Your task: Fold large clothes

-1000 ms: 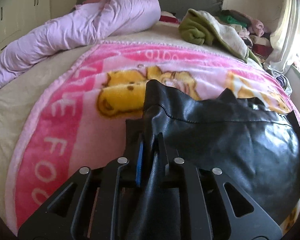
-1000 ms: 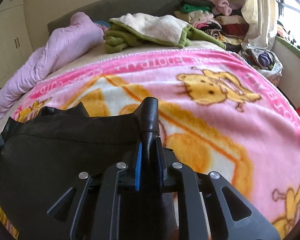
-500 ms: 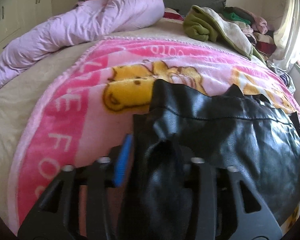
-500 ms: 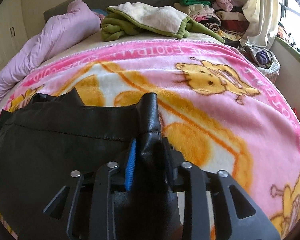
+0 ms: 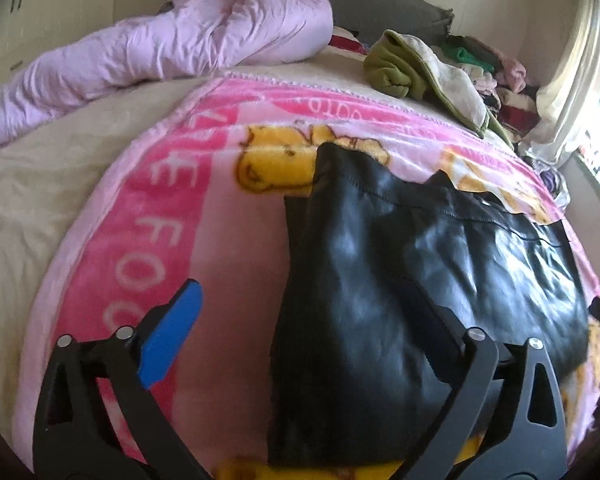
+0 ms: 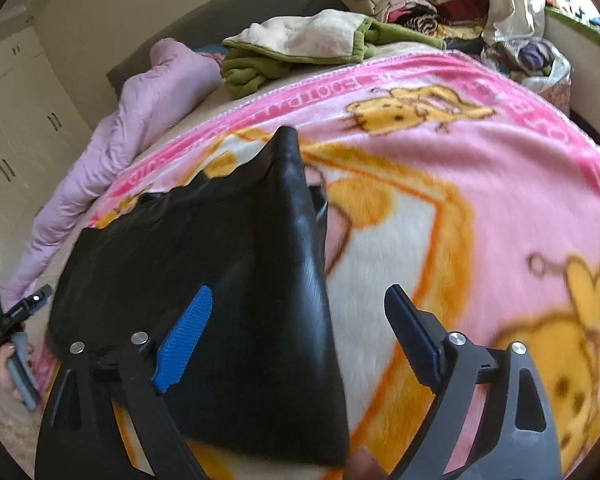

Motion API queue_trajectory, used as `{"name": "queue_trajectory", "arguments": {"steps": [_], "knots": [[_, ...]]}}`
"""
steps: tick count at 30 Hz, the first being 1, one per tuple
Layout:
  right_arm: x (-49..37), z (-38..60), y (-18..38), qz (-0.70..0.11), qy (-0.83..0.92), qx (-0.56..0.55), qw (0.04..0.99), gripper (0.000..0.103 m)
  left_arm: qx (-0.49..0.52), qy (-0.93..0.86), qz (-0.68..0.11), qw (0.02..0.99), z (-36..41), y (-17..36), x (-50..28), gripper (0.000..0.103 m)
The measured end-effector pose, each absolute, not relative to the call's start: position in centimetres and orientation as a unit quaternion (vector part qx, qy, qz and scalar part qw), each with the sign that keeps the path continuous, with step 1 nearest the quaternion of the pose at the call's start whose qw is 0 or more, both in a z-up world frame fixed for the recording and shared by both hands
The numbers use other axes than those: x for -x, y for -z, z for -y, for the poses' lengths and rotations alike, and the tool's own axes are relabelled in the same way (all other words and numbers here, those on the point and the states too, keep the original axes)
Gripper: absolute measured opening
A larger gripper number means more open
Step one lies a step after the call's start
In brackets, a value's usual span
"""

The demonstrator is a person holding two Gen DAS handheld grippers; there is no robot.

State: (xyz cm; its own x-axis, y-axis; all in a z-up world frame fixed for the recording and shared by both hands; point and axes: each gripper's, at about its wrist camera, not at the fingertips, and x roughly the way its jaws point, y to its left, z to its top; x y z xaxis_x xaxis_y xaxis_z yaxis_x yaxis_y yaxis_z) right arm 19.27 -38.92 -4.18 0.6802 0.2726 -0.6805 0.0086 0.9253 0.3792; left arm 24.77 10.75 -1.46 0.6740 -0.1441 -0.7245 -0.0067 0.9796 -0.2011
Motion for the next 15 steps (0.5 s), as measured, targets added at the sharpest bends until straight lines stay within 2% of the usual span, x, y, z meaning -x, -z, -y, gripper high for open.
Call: {"name": "queue_trajectory", "arguments": {"steps": [6,10,12,13,14,15], "knots": [[-17.5,38.1,5.6,-0.428,-0.117,-0.21,0.871,0.091,0.205,0.091,-0.437,0.871,-12.5,4.1,-23.4,0.093],[-17.7,37.5,6.6,-0.444,-0.12,-0.205,0.864,0.09,0.224,0.094,-0.444,0.863,-12.4,5.5,-23.2,0.093],[-18.2,37.2,7.5,-0.464,-0.123,-0.21,0.852,0.085,0.232,0.099,-0.445,0.859,-11.9,5.8,-23.3,0.093],[-18.2,37.0,7.7,-0.463,-0.128,-0.214,0.851,0.077,0.237,0.101,-0.445,0.858,-11.8,6.0,-23.3,0.093],[-18.2,36.9,7.6,-0.459,-0.138,-0.219,0.85,0.07,0.242,0.104,-0.445,0.856,-11.7,6.0,-23.4,0.085],[-18.2,36.8,7.5,-0.457,-0.141,-0.224,0.849,0.064,0.247,0.109,-0.446,0.853,-11.4,6.2,-23.4,0.067]]}}
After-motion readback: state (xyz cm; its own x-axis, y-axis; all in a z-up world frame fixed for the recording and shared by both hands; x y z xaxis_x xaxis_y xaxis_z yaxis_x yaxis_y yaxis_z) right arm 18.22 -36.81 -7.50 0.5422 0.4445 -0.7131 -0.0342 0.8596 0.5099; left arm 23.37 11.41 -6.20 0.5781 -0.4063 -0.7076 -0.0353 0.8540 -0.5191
